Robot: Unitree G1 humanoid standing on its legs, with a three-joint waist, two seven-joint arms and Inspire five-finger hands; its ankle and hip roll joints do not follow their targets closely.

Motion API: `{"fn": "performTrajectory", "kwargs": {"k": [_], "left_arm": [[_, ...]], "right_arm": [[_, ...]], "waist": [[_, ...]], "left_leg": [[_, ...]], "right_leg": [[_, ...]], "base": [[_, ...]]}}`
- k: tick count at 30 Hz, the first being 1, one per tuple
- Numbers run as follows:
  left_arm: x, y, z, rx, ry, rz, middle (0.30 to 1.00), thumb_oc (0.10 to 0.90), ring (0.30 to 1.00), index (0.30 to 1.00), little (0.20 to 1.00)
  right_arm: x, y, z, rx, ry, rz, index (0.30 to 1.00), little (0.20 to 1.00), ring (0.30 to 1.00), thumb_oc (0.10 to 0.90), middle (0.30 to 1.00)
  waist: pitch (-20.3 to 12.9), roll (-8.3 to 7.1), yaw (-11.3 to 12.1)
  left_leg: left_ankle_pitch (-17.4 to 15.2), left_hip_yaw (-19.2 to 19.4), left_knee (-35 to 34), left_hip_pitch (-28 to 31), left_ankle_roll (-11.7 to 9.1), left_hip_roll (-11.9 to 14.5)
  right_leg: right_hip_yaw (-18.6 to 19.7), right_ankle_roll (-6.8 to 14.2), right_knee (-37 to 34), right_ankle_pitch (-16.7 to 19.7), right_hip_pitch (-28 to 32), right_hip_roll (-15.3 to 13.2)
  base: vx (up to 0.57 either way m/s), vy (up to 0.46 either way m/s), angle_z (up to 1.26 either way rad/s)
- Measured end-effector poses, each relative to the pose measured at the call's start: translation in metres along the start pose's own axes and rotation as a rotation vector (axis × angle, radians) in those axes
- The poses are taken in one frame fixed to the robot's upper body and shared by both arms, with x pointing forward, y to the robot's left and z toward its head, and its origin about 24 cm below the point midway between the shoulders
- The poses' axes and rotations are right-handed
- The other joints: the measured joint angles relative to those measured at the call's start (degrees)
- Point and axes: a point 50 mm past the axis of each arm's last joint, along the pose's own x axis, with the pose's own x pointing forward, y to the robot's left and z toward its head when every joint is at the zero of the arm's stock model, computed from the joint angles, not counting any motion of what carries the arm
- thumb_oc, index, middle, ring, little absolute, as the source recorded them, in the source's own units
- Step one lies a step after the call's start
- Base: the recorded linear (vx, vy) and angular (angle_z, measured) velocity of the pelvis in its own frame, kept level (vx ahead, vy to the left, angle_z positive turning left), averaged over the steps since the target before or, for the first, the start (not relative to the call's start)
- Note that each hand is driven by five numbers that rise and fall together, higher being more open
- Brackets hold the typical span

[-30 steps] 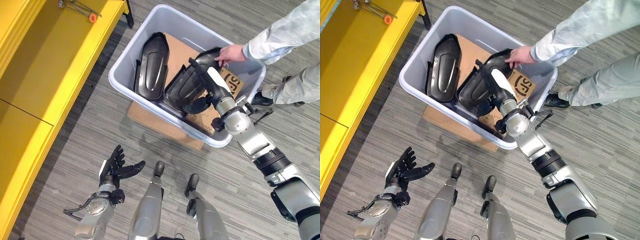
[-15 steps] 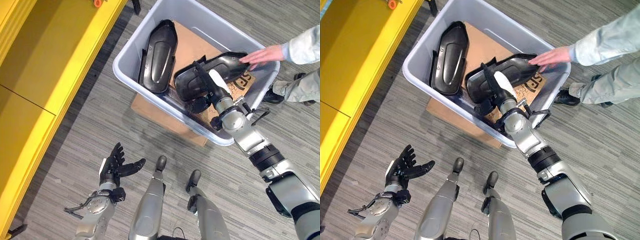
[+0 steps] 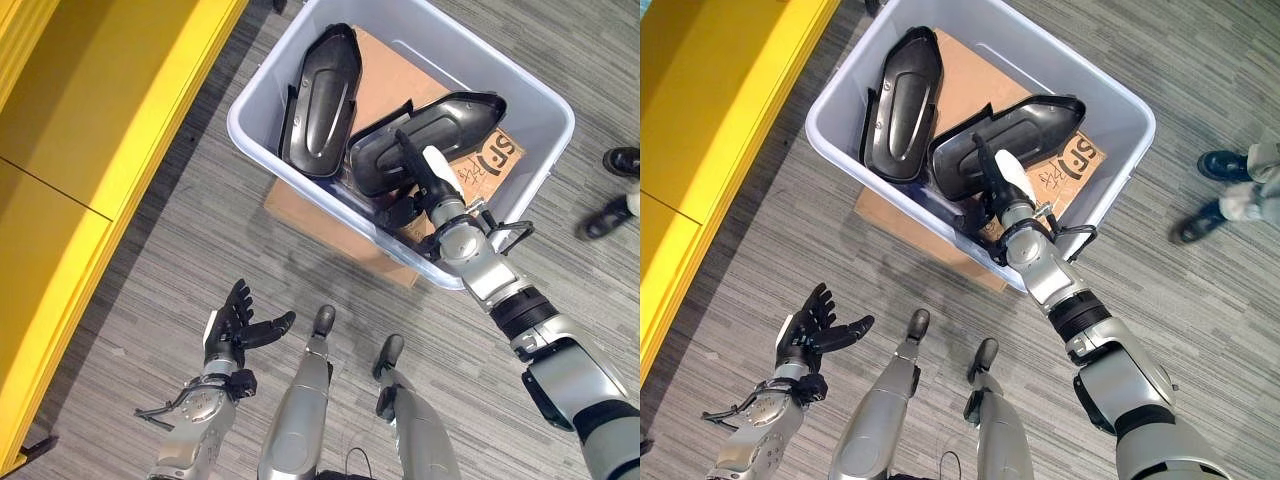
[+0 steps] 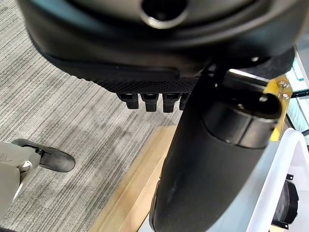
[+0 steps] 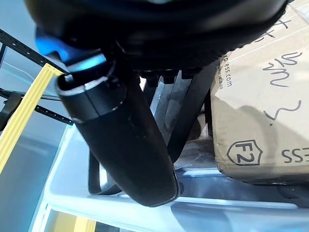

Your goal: Move parts from the plastic box to the shelf.

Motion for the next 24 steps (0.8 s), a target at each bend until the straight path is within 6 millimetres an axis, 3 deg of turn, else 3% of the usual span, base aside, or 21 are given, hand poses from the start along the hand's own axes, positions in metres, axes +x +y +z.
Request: {"fn": "performTrajectory", "kwargs": {"k": [10,24], "left_arm": [[0.000,-0.003,0.000,-0.034,0.005,-0.010,1.000,0.900,1.000,1.000,1.000],[0.000,-0.004,0.001,-0.037,-0.004,-0.004,1.000,0.900,1.000,1.000,1.000]], "right_arm": [[0.006,0.003,0.017,0.073,-0.028,-0.049,1.000,1.000,1.000,0.900,1.000],[0.017,-0.005,0.019,0.056,0.002,-0.095,1.000,1.000,1.000,0.900,1.000]], "waist": [[0.12,0.21,-0.45],[0.15,0.26,-0.17]], "left_leg": [[0.18,0.05,0.53,-1.30,-0.01,0.02],[0.50,-0.65,0.59,-3.59,-0.07,-0.10]], "right_leg": [[0.19,-0.01,0.92,0.00,-1.50,-0.02],[-0.33,-0.02,1.14,0.00,-3.57,-0.03]], "base": [[0.00,0.002,-0.01],[0.00,0.000,0.01]]}}
